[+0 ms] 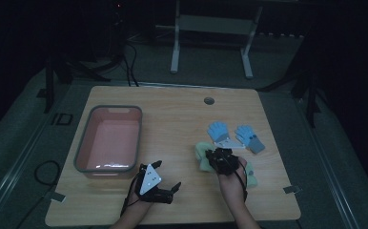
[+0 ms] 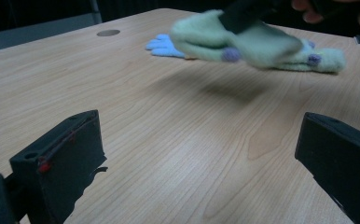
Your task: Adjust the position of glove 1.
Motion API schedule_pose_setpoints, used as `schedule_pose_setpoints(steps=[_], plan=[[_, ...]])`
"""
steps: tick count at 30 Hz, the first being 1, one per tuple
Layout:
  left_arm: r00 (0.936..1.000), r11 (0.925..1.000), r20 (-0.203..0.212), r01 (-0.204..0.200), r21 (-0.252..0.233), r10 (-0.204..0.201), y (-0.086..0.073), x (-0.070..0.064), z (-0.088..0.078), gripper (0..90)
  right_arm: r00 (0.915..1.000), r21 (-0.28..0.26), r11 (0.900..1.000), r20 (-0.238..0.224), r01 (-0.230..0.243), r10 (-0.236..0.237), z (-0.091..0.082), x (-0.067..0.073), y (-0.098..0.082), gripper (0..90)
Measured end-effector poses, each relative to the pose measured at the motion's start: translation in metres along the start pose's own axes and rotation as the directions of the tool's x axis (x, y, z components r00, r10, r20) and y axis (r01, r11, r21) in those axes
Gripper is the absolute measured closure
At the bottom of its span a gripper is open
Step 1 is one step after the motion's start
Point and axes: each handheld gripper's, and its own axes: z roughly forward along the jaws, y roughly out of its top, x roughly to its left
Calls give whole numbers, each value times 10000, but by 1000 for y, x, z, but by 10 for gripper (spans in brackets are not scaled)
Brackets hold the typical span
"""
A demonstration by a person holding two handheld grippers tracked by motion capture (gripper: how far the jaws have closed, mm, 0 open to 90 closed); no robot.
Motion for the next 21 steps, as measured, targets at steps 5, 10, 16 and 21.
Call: schedule_pose_setpoints(steps=[5, 10, 16, 21], plan=[[10000, 10000, 1, -16, -2, 16, 0, 0, 0, 14, 9996, 124, 9998, 230, 137, -140, -2, 8, -17, 857], [10000, 10000, 2, -8, -6, 8, 0, 0, 0, 14, 9997, 431, 9989, 137, -207, 201, -2, 9, -33, 856], [10000, 10000, 53, -54, 39, 54, 0, 0, 0, 14, 9997, 794, 9968, 215, -99, 82, 7, 13, -48, 820], [9999, 9999, 103, -89, 54, 89, 0, 0, 1, 14, 9990, 874, 9959, 369, 221, -254, 13, 16, -54, 705]])
